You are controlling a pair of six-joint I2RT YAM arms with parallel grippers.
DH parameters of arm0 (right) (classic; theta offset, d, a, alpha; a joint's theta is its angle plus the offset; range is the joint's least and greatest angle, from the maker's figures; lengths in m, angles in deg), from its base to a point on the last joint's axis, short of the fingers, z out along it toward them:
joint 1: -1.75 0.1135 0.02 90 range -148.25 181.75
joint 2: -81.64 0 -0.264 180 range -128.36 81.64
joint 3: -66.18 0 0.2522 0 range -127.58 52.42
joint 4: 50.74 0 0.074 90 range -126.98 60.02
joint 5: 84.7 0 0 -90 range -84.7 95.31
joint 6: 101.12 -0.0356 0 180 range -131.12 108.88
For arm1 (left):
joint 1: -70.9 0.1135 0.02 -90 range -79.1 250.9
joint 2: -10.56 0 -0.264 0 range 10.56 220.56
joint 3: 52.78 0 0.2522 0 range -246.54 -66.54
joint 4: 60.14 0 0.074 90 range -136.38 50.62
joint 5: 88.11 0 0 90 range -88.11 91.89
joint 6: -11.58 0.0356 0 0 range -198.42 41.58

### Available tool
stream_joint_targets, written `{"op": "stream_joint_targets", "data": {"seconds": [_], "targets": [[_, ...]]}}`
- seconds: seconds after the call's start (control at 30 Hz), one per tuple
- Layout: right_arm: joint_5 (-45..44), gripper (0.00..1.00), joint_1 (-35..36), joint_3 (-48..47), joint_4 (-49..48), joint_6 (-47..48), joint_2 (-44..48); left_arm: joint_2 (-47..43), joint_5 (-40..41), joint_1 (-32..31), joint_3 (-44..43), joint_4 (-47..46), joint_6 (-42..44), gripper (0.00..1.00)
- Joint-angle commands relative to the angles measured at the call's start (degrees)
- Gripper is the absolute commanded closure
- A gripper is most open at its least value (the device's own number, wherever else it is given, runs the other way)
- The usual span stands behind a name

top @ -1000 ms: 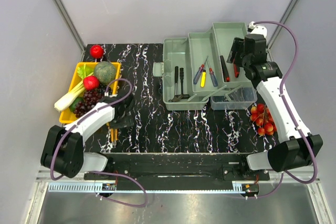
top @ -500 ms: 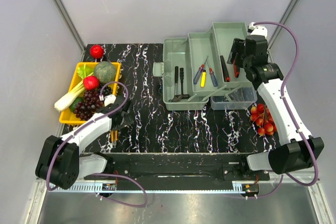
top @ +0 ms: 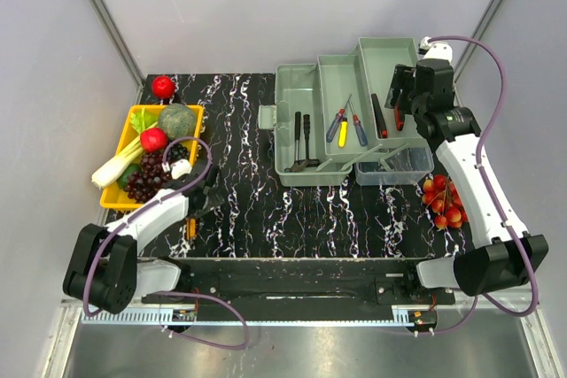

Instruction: Pack the tool kit

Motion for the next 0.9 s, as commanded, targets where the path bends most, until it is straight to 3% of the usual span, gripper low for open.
{"op": "stream_joint_targets", "data": {"seconds": [0.0, 0.23, 0.4, 0.67, 0.87], "targets": [[-2.3, 0.20, -0.3, -3.1, 0.1, 1.7, 2.7, 2.1, 2.7, 0.4, -2.2, 3.4, -3.3, 0.02], [-3.1, 0.19, -0.3, -2.8, 0.2, 2.2, 3.5, 8.6, -3.1, 0.3, -4.4, 2.5, -2.2, 0.07], [-3.8, 0.19, -0.3, -2.4, 0.2, 2.1, 3.7, 8.6, -4.2, -0.1, -4.8, 3.2, -1.5, 0.26], [-1.2, 0.19, -0.3, -2.2, 0.2, -0.1, 3.5, 7.1, -5.0, -2.5, -7.0, 3.7, 1.3, 0.40], [3.6, 0.20, -0.3, -1.8, 0.4, -3.2, 3.6, 8.3, -3.7, -4.0, -8.1, 3.7, 2.6, 0.65]]}}
